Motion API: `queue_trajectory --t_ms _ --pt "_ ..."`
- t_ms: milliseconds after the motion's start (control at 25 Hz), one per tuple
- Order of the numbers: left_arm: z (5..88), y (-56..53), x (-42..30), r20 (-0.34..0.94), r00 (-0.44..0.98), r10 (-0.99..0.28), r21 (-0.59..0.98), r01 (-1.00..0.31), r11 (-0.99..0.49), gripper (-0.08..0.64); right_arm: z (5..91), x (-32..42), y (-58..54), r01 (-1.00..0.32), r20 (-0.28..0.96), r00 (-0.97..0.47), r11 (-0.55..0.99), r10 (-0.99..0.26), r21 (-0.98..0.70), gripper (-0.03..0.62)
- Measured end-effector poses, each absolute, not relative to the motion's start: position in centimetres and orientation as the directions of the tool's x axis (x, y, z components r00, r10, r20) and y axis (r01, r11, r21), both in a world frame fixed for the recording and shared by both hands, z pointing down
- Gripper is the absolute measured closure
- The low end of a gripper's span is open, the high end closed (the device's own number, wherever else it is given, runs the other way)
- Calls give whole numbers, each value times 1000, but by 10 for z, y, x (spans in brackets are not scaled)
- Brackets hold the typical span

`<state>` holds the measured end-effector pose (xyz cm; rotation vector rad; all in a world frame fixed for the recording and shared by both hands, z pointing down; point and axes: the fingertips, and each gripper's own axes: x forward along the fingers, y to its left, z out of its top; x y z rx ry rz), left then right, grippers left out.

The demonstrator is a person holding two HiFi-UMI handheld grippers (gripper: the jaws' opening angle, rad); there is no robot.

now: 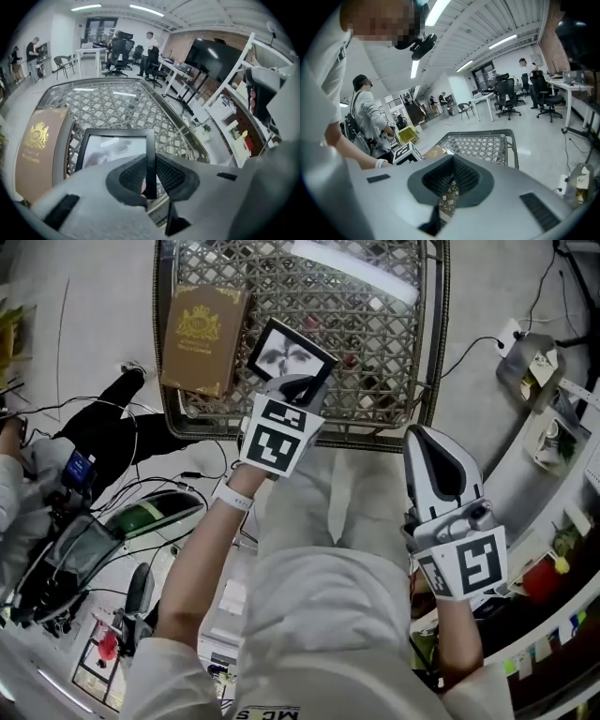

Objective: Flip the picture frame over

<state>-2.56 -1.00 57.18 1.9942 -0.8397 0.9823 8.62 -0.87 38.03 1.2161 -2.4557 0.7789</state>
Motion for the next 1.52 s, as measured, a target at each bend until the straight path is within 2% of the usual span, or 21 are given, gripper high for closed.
queue_trajectory --t_ms 400,840,1120,1520 --pt "553 -13 -24 768 587 -256 484 -793 -369 486 376 83 -9 -789 468 -614 518 -636 -330 575" --pt "535 -16 -13 654 708 -266 650 -706 -281 486 379 79 -7 -787 477 -616 520 -628 -332 575" --pt "505 -22 13 383 882 -274 890 -432 -146 486 380 79 -10 -790 483 -612 514 -626 -335 575" --pt "488 -29 26 147 931 -334 984 -173 -47 486 380 82 -8 -797 491 -602 502 -629 -335 575"
